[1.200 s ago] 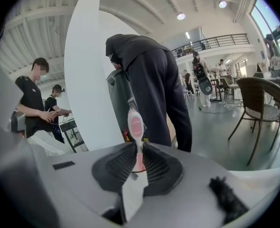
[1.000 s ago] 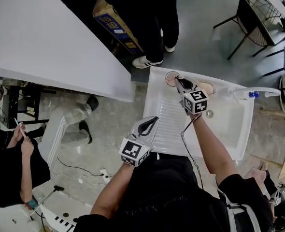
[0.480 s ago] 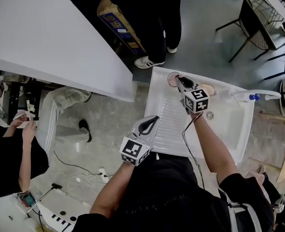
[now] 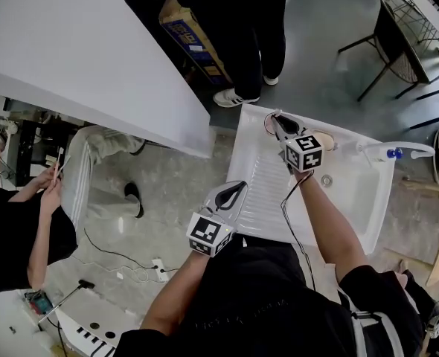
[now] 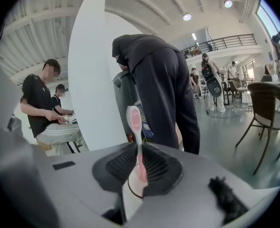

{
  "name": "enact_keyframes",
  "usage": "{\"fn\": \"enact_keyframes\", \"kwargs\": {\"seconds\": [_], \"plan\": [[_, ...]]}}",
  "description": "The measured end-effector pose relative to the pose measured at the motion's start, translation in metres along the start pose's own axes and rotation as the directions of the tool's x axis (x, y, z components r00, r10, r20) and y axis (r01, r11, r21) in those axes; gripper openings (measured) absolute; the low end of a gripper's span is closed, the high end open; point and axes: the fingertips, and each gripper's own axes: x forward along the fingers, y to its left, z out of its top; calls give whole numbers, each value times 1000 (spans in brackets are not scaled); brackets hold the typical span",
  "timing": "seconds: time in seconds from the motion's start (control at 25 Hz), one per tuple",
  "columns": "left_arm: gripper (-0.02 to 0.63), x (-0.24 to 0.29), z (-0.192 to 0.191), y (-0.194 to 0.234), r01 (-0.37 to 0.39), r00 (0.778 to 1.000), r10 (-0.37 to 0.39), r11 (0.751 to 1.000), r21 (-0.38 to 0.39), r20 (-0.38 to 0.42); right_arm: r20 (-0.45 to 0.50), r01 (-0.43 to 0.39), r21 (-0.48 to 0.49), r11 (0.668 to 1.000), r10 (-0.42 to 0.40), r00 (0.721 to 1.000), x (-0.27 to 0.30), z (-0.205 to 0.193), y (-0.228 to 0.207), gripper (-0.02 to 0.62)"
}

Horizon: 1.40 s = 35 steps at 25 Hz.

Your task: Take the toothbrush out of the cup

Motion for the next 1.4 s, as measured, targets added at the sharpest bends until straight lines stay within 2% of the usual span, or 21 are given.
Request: {"fn": "enact_keyframes", "kwargs": {"seconds": [0.2,0.44,1.04,1.4], "plan": [[8,-1,2,-2,11,1000,-11,1000,11,11,12,2,-3,1000,-2,1000,-7,3,4,38],[8,-4,3,-2,38,999,-38,999,16,18,8,-3,-70,998,3,1000,-18,9,17,38],[8,-1,17,-14,120,990,-123,992,45,73,116,57,-72,996,-49,992,-83,58,39,38],[8,-7,19,-15,137,986,-142,989,58,91,168,93,-46,995,-84,982,-119,68,54,38]]}}
